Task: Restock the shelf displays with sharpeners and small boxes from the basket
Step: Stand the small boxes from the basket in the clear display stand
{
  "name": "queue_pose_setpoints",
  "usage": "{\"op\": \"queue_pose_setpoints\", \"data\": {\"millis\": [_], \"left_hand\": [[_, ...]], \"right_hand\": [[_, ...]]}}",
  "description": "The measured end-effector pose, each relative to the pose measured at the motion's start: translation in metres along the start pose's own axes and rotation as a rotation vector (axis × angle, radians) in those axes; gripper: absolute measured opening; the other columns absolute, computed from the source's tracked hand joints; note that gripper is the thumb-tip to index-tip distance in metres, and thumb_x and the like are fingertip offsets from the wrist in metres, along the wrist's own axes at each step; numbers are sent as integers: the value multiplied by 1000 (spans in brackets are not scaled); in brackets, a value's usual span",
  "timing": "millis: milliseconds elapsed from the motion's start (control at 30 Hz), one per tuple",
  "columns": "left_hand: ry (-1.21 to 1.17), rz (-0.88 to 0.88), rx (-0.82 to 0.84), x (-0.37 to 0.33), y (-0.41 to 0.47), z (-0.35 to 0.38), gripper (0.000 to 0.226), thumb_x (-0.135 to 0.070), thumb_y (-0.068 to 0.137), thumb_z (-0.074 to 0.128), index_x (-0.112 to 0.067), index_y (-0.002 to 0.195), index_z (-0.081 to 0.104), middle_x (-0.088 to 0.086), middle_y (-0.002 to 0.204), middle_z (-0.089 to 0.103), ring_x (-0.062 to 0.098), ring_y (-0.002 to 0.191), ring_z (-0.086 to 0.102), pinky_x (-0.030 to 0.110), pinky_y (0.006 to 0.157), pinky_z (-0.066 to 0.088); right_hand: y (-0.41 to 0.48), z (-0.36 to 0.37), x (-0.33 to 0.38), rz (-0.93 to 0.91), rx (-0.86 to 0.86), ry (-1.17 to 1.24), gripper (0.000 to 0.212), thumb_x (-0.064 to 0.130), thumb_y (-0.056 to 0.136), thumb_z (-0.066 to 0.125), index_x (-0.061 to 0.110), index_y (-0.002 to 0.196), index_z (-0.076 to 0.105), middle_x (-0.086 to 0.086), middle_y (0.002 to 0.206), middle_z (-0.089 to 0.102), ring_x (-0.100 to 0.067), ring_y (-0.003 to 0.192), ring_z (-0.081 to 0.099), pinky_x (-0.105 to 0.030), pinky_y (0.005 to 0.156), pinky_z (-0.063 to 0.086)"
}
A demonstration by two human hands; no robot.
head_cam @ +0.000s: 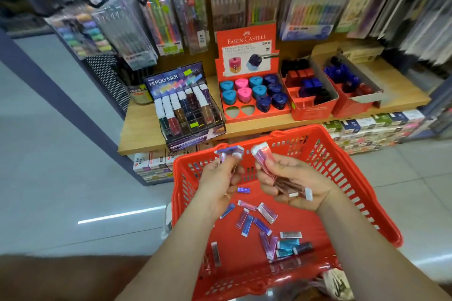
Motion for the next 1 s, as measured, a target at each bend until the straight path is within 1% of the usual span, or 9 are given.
{"op": "queue_pose_setpoints", "data": {"millis": [100,233,400,500,567,633,733,833,1000], "left_hand": [[178,92,34,-12,-5,3,18,-16,92,58,-14,74,57,3,61,55,10,44,30,18,36,22],[311,74,109,-4,-11,10,17,-18,92,58,-12,76,59,6,64,57,12,45,35,20,40,25],[55,-5,50,4,-19,23,27,-25,100,49,-5,85,60,9,62,66,18,50,57,25,50,44],[-122,-28,-58,-1,-15,19,33,-32,98,52,-1,96,62,16,79,67,28,63,60,31,53,48],[-115,-15,-105,-7,-13,15,27,-35,96,55,-11,99,64,11,101,69,27,91,64,38,72,53],[-39,9,-99,-13,-13,18,22,-38,97,52,-19,104,62,1,104,67,16,100,62,39,92,48],[90,84,-47,-25,-17,23,34,-48,98,42,-26,122,52,-10,108,61,5,97,56,22,86,46],[195,140,-11,-34,-16,24,49,-52,98,37,-26,140,40,-10,129,50,4,113,46,25,96,34],[420,248,26,-67,-12,18,28,-41,98,47,-18,110,56,5,81,59,14,59,52,24,51,42]], "right_hand": [[-4,-11,5,-27,-89,67,38,26,80,77,6,105,57,-7,74,53,-14,56,51,-18,39,33],[-1,-27,-11,75,-286,146,10,22,86,55,13,88,51,1,64,44,-9,49,43,-16,37,29],[1,-34,-25,109,-552,14,29,43,87,67,17,76,59,2,58,42,-10,51,43,-19,42,39],[3,-20,-21,91,-588,-90,29,45,91,62,18,90,71,1,61,54,-11,54,48,-21,45,43],[6,-6,-15,76,-559,-153,26,44,94,58,21,98,71,1,62,60,-11,51,50,-21,42,41],[10,7,-7,55,-510,-212,25,42,96,55,23,103,70,2,63,64,-8,44,51,-19,37,39],[13,19,6,10,-457,-297,23,34,99,51,22,94,69,7,60,65,-5,37,49,-15,31,32],[14,19,12,-5,-473,-298,24,32,99,52,17,89,69,3,61,64,-7,39,51,-16,32,34],[25,18,21,-91,-488,-178,26,27,99,53,4,96,65,-9,67,63,-16,52,61,-22,38,40]]}}
Point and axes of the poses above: each hand's wrist, its own y-axis towards the middle knuckle, its own z-axis out of the palm, x = y × z, the point moved 10 cm from there along y, towards the middle knuckle
